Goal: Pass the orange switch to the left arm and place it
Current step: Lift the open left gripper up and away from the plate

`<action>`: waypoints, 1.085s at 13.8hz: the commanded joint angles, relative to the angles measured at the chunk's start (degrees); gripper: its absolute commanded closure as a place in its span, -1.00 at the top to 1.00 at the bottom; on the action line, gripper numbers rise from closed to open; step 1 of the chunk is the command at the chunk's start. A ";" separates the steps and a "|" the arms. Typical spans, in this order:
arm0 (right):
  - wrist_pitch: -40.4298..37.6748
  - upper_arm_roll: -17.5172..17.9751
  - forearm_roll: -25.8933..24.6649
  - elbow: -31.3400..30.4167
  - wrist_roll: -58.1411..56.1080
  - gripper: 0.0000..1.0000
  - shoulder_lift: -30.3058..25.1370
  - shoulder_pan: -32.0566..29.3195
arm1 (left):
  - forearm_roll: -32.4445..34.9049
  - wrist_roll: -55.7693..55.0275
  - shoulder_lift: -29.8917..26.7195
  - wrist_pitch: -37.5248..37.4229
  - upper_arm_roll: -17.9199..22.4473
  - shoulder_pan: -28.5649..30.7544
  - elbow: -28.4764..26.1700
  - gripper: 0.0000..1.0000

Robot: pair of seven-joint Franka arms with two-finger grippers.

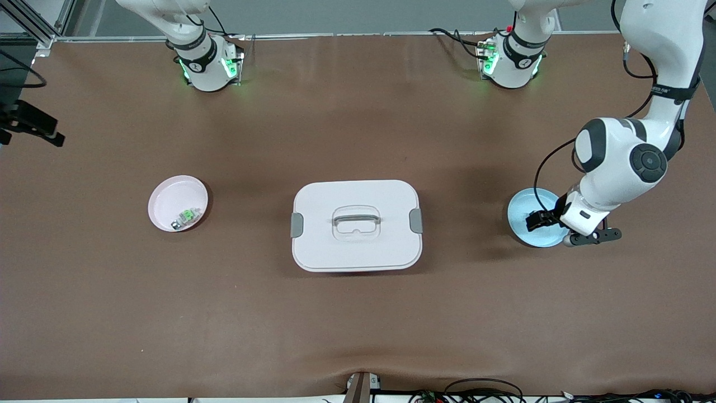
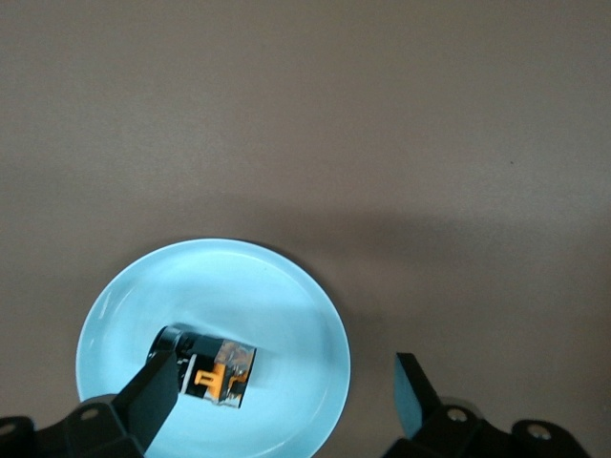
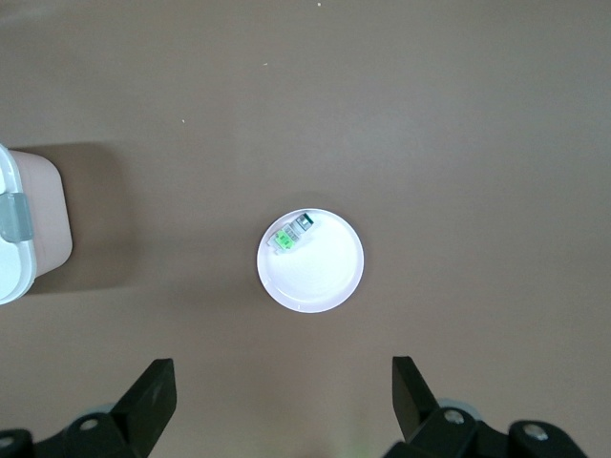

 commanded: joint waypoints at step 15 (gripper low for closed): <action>-0.39 -0.32 2.48 -0.27 0.27 1.00 -0.85 -2.44 | 1.49 2.18 -12.21 -31.24 0.38 0.82 19.42 1.00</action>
